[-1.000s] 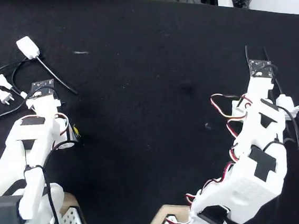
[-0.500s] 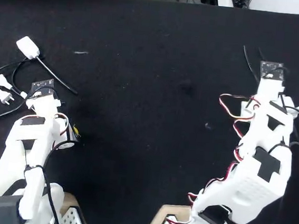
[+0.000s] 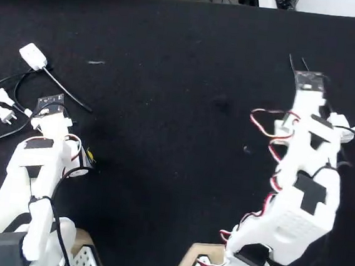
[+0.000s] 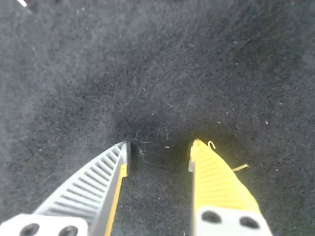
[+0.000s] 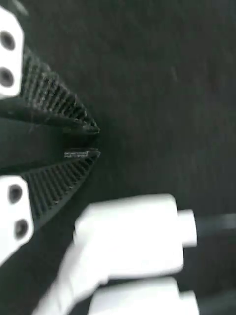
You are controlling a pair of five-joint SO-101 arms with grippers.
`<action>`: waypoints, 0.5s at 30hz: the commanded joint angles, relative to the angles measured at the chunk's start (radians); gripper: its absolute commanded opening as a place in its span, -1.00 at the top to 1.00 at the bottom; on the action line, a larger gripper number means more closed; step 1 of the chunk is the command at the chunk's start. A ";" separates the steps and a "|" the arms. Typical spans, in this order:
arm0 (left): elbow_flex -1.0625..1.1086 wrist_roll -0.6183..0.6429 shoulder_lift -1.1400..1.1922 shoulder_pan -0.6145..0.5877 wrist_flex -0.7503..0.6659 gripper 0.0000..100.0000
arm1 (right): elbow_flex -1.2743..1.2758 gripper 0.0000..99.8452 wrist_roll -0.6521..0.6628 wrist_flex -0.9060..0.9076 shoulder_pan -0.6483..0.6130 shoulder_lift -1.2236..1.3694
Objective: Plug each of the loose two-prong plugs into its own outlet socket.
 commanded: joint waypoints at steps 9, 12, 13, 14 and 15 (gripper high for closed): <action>-0.027 0.005 0.005 -0.027 -0.026 0.60 | 0.116 0.90 -0.144 0.347 -0.374 -0.544; -0.027 0.005 0.005 -0.027 -0.025 0.60 | 0.269 0.90 -0.147 0.273 -0.482 -0.651; -0.027 0.005 0.005 -0.027 -0.025 0.60 | 0.309 0.90 -0.160 0.247 -0.516 -0.684; -0.027 0.005 0.005 -0.027 -0.025 0.60 | 0.348 0.90 -0.189 0.219 -0.552 -0.713; -0.027 0.005 0.005 -0.028 -0.025 0.60 | 0.380 0.90 -0.227 0.193 -0.589 -0.736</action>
